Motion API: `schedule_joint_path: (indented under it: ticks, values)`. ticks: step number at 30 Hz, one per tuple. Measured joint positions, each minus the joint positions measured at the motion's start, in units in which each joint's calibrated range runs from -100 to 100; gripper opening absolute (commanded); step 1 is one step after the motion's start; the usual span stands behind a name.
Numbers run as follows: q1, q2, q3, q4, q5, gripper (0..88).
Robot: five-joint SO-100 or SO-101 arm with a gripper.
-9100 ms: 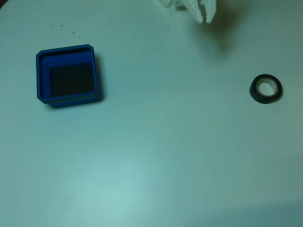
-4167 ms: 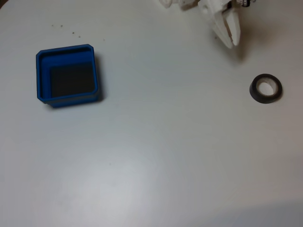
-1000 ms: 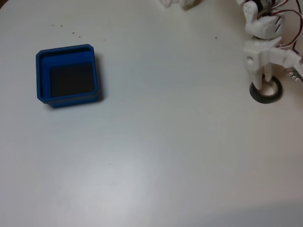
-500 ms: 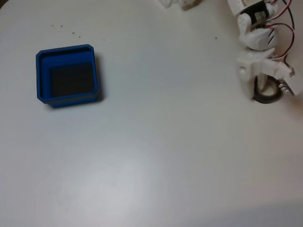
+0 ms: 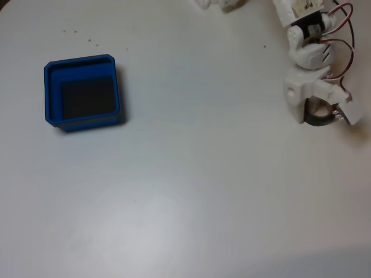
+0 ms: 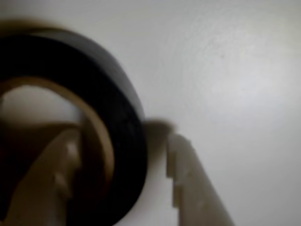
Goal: Pick the black tape roll and drop it in the blue box
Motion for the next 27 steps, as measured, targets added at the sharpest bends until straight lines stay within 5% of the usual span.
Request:
schedule_joint_path:
  ticks: [9,15,27]
  values:
    - [0.00,0.25,-0.09,-0.16,0.00,14.4]
    - [0.00,0.25,-0.09,-0.16,0.00,0.0]
    - [1.19,0.34,-0.09,-0.16,-0.08,1.2]
